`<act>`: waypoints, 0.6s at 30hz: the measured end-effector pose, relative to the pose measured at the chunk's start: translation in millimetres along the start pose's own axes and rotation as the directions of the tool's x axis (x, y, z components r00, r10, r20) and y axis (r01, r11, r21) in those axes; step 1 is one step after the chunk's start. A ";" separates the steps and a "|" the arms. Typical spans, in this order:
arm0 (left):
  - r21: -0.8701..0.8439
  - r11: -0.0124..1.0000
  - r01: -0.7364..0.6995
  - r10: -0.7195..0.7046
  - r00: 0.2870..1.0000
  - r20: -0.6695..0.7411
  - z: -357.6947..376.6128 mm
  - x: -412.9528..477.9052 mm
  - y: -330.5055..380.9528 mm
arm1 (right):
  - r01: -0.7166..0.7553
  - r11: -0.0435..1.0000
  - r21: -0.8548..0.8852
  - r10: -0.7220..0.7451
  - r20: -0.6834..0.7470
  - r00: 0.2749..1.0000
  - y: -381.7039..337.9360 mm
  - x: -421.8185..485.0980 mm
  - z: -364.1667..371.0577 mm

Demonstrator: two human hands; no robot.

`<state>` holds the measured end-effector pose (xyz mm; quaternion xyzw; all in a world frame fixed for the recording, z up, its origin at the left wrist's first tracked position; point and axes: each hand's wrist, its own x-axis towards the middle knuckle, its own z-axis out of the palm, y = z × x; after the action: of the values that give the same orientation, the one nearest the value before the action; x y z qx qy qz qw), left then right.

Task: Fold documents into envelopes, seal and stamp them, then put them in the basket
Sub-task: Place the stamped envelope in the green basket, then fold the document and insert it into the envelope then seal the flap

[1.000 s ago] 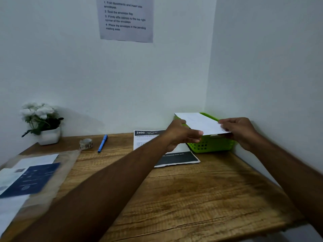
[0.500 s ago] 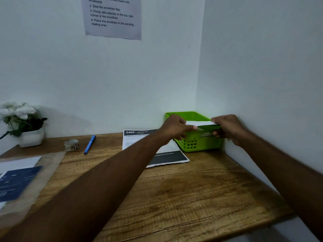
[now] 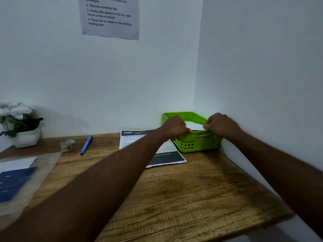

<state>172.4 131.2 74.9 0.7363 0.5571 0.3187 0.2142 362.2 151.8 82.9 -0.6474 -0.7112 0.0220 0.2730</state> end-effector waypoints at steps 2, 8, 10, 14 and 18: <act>-0.002 1.000 0.016 -0.016 0.998 0.060 3.1 -0.5 4.2 | 0.040 0.978 -0.203 -0.053 -0.057 0.997 -3.3 -0.1 -1.3; 0.107 0.991 0.083 -0.096 0.988 0.125 6.8 -3.1 12.6 | 0.263 0.914 -0.310 -0.305 -0.096 0.947 -2.1 -7.1 -2.0; 0.142 0.988 0.066 -0.084 0.988 0.126 6.1 -6.0 12.5 | 0.342 0.852 -0.396 -0.385 -0.034 0.922 1.6 -10.3 1.9; 0.181 0.982 -0.050 0.076 0.988 -0.137 -1.2 -16.5 1.6 | 0.360 0.850 -0.385 -0.441 -0.146 0.885 1.2 -14.9 8.5; 0.252 0.968 -0.015 0.100 0.939 -0.329 -17.7 -27.0 -26.4 | 0.418 0.880 -0.226 -0.470 -0.278 0.838 -8.8 -13.5 27.2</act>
<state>137.1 112.3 63.5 0.7074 0.5986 0.3756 0.0130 343.1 146.5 58.3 -0.4782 -0.7868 -0.2047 0.3322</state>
